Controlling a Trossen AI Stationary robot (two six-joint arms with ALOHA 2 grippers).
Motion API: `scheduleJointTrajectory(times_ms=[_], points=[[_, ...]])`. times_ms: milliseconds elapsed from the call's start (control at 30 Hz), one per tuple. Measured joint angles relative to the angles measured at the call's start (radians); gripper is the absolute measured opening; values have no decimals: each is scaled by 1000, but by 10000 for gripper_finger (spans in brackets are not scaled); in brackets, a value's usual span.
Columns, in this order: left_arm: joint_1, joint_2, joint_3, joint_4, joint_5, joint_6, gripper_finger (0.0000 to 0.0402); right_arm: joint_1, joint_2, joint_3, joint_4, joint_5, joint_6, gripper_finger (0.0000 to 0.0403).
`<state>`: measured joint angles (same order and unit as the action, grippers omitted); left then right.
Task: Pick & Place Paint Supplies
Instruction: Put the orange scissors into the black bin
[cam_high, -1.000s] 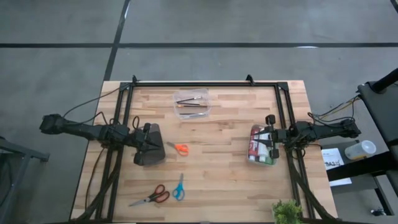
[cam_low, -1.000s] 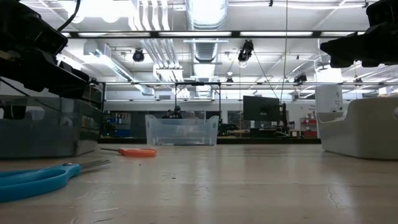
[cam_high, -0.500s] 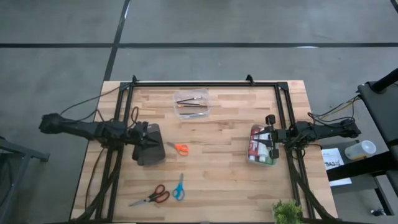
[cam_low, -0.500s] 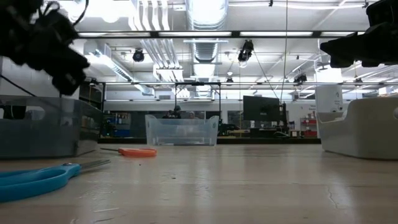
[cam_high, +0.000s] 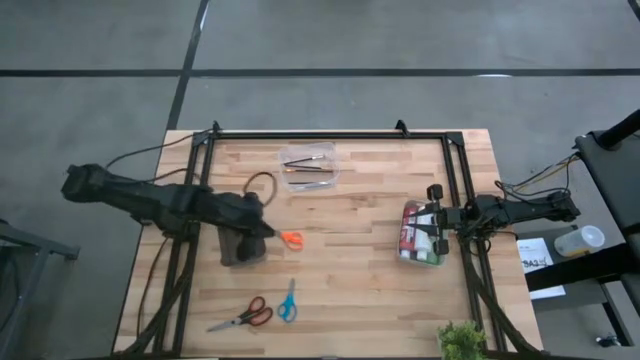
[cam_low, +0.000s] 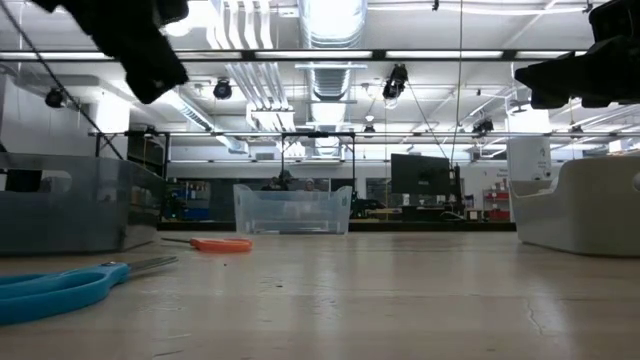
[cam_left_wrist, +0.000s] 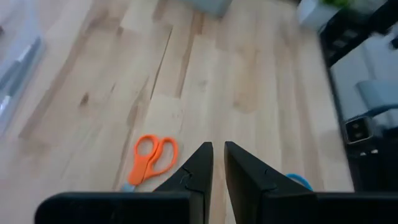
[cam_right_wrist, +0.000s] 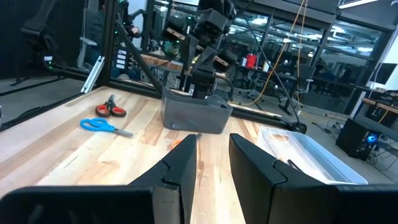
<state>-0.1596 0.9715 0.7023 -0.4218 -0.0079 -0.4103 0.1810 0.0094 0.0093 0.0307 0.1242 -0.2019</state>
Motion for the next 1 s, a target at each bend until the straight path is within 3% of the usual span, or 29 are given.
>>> scheduleJointTrajectory(times_ms=[200,433,567,767,1000], points=[[0,240,181,-82,0,-49,51,0,0,0,0,2,0,91],[0,412,313,-100,7,-70,51,0,0,0,0,2,0,91],[2,478,327,-96,-21,-90,51,0,0,0,0,2,0,91],[5,590,321,-65,-131,-243,51,0,1,0,0,2,0,91],[8,703,321,-70,-105,-277,73,0,0,0,0,3,0,91]])
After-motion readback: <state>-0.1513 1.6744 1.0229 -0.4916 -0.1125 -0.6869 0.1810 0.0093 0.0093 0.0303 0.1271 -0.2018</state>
